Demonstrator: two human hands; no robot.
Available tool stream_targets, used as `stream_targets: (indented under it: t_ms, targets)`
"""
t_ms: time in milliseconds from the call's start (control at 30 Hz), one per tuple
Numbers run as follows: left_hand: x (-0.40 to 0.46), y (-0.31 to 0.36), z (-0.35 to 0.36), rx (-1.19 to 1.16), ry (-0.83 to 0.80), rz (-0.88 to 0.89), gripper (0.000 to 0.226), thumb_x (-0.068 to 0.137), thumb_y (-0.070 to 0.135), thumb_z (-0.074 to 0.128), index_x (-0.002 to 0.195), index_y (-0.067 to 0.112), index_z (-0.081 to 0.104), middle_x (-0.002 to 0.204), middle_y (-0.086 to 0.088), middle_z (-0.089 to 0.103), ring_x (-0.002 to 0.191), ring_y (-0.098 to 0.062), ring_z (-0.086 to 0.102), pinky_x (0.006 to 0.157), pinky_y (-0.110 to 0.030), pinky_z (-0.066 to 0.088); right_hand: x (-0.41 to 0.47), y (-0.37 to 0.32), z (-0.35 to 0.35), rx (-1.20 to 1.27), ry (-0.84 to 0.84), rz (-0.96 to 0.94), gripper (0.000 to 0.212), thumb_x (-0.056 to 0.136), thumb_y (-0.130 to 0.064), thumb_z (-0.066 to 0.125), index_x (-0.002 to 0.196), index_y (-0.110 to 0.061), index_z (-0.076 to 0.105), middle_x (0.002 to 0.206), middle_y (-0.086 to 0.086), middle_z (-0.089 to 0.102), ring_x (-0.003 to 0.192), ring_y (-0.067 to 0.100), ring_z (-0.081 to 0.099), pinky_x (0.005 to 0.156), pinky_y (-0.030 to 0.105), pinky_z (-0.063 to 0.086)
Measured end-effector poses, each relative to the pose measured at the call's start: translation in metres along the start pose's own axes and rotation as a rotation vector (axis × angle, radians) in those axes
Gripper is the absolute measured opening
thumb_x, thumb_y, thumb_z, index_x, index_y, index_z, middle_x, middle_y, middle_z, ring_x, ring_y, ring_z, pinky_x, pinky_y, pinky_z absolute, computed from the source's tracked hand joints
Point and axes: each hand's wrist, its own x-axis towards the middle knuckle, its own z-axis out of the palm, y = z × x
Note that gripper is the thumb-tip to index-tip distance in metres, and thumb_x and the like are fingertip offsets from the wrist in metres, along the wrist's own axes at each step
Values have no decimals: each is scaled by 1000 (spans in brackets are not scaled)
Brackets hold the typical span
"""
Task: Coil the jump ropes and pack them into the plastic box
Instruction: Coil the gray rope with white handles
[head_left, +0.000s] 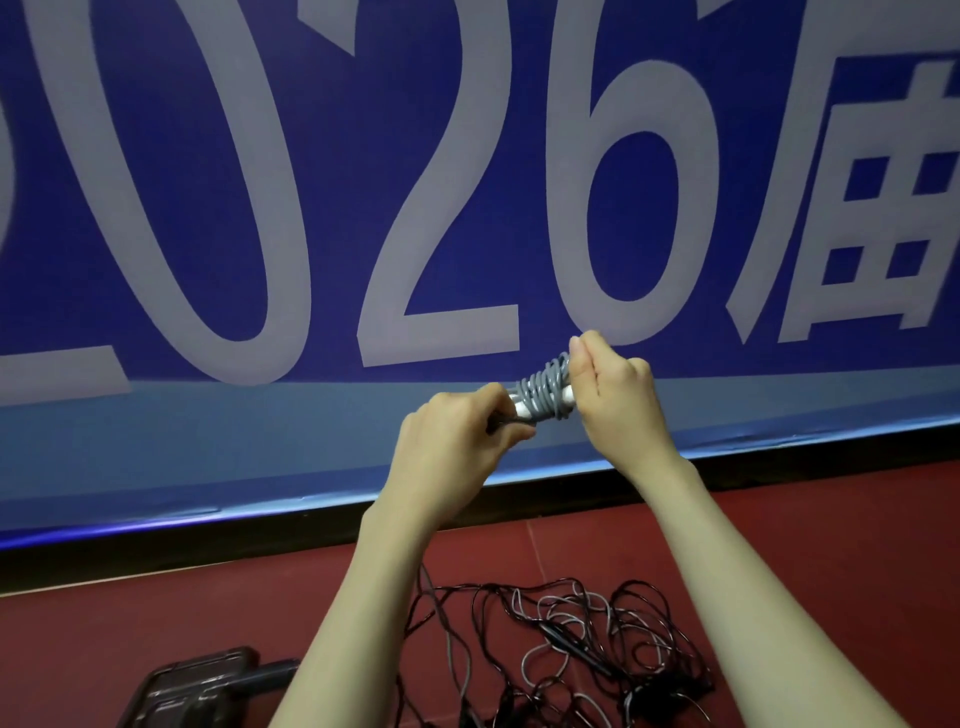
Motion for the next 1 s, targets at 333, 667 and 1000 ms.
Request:
stream_targets:
  t_ms: [333, 667, 1000]
  targets:
    - [-2, -7, -16, -550, -175, -155, 30, 66, 21, 85, 69, 13, 57, 56, 13, 52, 53, -5, 42, 51, -15, 33, 6, -11, -20, 474, -384, 202, 40, 104, -17, 40, 65, -14, 33, 48, -11, 34, 42, 5, 29, 42, 18, 25]
    - [-6, -14, -19, -1050, -285, -264, 25, 84, 22, 71, 80, 16, 47, 59, -2, 56, 44, -8, 49, 45, -15, 38, 2, -28, -11, 786, -446, 336, 40, 105, -18, 36, 68, -2, 40, 48, -4, 32, 40, 9, 24, 41, 17, 19]
    - [1, 5, -15, -1319, -50, -242, 27, 90, 20, 44, 93, 33, 68, 63, 4, 42, 48, -8, 19, 42, -18, 18, 3, -41, 9, 1098, -21, 607, 35, 103, -21, 39, 73, -6, 49, 49, -1, 33, 39, 10, 24, 42, 19, 19]
